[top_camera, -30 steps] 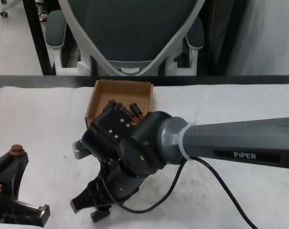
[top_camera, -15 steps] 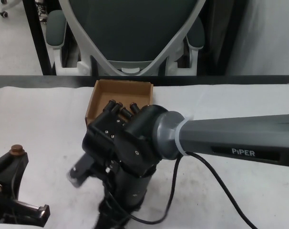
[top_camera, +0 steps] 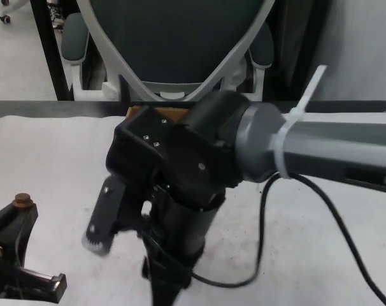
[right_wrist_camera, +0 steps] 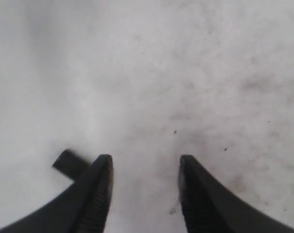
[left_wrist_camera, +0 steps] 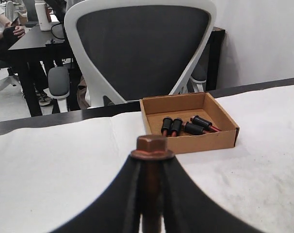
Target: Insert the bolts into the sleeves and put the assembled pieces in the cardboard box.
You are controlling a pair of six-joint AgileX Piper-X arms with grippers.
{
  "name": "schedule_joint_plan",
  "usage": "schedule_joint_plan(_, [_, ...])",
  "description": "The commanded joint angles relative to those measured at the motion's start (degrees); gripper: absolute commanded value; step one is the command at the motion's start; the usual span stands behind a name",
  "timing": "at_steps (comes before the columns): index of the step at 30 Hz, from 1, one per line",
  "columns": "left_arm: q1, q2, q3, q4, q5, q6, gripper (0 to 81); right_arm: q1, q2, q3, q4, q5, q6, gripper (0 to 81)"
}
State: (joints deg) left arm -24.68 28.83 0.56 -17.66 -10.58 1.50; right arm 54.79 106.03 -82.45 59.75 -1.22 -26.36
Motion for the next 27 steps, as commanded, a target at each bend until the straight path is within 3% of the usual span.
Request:
schedule_joint_plan(1, [0.09,-0.54,-0.56,-1.06,0.47,0.00,0.8,1.78,-1.51,-0.37,7.81,0.06,-3.87,42.3])
schedule_joint_plan(10, [0.09,-0.54,-0.56,-1.06,1.03,0.00,0.8,6.92,-1.50,2.28,11.57,0.59,-6.80,42.3])
schedule_joint_plan(17, [0.09,-0.54,-0.56,-1.06,1.26,0.00,0.8,9.74,-1.50,2.56,11.60,2.26,-14.07,42.3])
schedule_joint_plan(24, [0.09,-0.54,-0.56,-1.06,1.25,1.22,0.8,9.66,-1.50,2.74,7.80,2.42,-18.84,42.3])
schedule_joint_plan(27, [0.09,-0.54,-0.56,-1.06,-2.11,1.57,0.8,9.60,-1.50,3.78,4.18,3.46,-20.46,42.3])
